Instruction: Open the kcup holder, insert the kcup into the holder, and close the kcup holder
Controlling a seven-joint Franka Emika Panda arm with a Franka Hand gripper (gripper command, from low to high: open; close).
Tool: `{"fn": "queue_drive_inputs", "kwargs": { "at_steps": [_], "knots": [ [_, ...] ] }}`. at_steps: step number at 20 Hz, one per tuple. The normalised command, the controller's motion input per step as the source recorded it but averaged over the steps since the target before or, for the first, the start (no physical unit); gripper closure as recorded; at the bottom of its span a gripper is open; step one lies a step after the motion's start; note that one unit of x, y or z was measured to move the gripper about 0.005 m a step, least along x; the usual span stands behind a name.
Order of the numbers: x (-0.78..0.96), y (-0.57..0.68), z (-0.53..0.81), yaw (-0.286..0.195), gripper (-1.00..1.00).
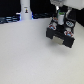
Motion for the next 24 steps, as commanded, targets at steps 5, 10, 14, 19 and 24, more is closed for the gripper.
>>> {"fn": "queue_drive_inputs", "kwargs": {
  "at_steps": [5,10,14,19,24],
  "knots": [
    [0.01,0.03,-0.17,-0.003,1.00],
    [0.01,0.08,-0.20,0.014,1.00],
    [0.01,0.09,-0.26,0.015,1.00],
    [0.02,0.07,-0.23,0.016,1.00],
    [0.01,0.01,0.00,-0.002,1.00]
  ]
}}
